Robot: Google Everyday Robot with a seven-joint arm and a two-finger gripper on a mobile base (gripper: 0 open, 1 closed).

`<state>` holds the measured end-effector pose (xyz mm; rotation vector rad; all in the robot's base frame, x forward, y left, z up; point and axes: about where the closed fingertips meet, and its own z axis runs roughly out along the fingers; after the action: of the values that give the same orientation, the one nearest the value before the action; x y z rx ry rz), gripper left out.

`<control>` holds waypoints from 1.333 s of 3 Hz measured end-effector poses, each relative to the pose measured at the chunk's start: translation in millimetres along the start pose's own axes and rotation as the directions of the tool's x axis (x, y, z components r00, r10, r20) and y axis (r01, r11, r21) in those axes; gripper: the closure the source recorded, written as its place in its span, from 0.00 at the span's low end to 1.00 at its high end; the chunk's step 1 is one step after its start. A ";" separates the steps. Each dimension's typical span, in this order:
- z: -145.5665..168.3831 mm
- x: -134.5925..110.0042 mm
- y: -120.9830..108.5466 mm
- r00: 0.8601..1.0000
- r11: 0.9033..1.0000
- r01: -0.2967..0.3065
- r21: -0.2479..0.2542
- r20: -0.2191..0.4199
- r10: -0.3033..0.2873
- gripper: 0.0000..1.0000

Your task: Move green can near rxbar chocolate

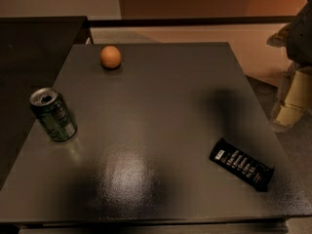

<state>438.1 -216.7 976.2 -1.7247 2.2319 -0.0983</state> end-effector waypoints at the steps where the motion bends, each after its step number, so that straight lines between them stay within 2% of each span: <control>1: 0.0 -0.1 0.0 1.000 1.000 0.000 0.000 0.000 0.000 0.00; 2: 7.0 -16.5 7.6 0.996 0.997 0.070 -0.038 0.056 -0.068 0.00; 3: 26.1 -52.0 21.3 0.977 0.981 0.165 -0.098 0.152 -0.149 0.00; 4: 47.2 -96.8 40.1 0.941 0.953 0.267 -0.145 0.252 -0.225 0.00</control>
Offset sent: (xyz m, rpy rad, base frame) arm -0.0060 0.0454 -0.0180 0.1024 0.0594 0.2270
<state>435.9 -107.1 941.7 -1.9906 1.8975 0.2422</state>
